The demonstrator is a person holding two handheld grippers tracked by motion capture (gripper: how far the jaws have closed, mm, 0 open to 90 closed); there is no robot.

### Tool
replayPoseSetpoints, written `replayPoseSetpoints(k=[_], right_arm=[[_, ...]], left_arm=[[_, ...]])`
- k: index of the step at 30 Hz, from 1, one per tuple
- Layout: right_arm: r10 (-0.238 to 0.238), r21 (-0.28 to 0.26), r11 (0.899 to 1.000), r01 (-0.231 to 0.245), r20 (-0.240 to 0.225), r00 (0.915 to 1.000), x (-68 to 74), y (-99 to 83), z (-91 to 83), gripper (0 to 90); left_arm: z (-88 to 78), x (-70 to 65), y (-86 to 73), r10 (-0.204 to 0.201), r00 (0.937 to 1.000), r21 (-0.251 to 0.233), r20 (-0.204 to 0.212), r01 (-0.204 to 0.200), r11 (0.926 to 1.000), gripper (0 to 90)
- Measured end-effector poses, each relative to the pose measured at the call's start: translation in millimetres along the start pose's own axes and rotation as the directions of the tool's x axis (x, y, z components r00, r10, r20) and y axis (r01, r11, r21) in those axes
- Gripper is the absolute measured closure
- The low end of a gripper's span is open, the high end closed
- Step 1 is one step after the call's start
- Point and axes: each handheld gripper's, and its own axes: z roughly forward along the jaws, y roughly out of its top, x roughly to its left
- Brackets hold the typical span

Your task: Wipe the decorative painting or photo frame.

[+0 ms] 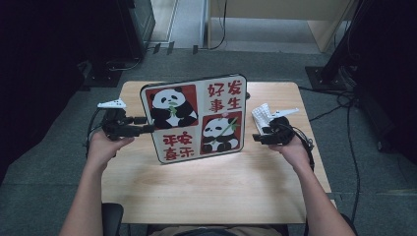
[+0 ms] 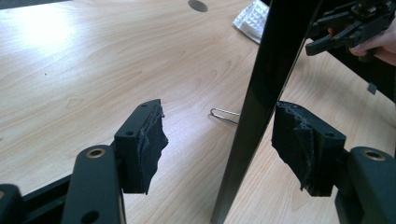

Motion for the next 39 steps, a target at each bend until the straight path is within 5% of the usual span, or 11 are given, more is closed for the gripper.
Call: replayPoseSetpoints(k=[8,15,29,39], right_arm=[[-0.005,-0.025,1.000,0.005,0.007,1.0000,-3.8,-0.5,-4.1,43.3],[0.002,-0.033,0.999,-0.001,0.014,0.9999,-7.7,-0.6,-4.6,43.3],[0.002,-0.035,0.999,-0.001,0.015,0.9999,-9.4,-0.6,-3.0,43.0],[0.006,-0.034,0.999,-0.006,0.023,0.9997,-12.2,-1.5,-2.1,41.8]], left_arm=[[-10.9,1.7,-4.2,0.015,0.9999,-0.005,0.000,-0.015,0.9999,32.0],[-15.7,7.2,-10.8,-0.001,0.9987,-0.001,-0.051,0.001,1.0000,27.8],[-13.2,21.7,-25.5,-0.035,0.9913,0.008,-0.127,0.036,0.9993,28.6],[-8.3,21.0,-30.5,-0.011,0.9890,0.021,-0.148,0.014,0.9997,32.0]])
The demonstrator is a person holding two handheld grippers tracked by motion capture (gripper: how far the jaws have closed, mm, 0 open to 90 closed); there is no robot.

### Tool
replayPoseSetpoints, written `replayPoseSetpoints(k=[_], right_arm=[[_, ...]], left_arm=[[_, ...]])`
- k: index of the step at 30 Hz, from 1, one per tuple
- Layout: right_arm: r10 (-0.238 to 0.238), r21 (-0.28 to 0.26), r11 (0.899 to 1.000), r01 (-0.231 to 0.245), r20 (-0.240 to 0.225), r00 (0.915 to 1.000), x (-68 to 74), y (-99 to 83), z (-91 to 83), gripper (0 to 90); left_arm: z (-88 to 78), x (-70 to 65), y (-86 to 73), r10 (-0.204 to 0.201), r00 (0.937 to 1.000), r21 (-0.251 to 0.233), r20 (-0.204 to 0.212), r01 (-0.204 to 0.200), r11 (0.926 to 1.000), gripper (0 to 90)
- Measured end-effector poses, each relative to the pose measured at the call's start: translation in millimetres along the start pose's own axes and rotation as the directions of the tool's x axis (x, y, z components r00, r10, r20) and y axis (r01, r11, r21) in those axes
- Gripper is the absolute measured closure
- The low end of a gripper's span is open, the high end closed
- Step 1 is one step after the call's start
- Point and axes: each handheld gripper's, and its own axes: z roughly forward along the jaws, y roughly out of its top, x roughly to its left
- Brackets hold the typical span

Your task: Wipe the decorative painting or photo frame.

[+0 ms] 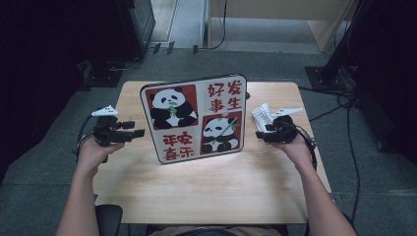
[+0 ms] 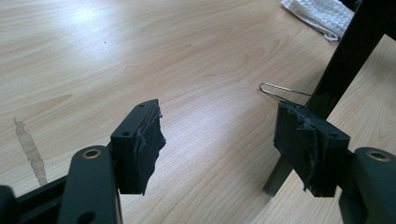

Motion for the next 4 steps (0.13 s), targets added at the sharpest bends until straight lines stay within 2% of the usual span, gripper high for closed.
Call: replayPoseSetpoints(k=[2,4], right_arm=[[0.001,0.001,1.000,-0.001,-0.001,1.0000,1.0,0.1,0.0,41.8],[-0.009,-0.001,1.000,0.009,-0.003,1.0000,1.9,0.5,0.3,41.8]], left_arm=[[0.4,-0.3,-0.3,-0.006,0.9998,-0.005,-0.020,0.006,1.0000,35.2],[0.2,-0.8,-0.7,0.002,0.9998,-0.020,-0.022,-0.003,0.9998,38.1]])
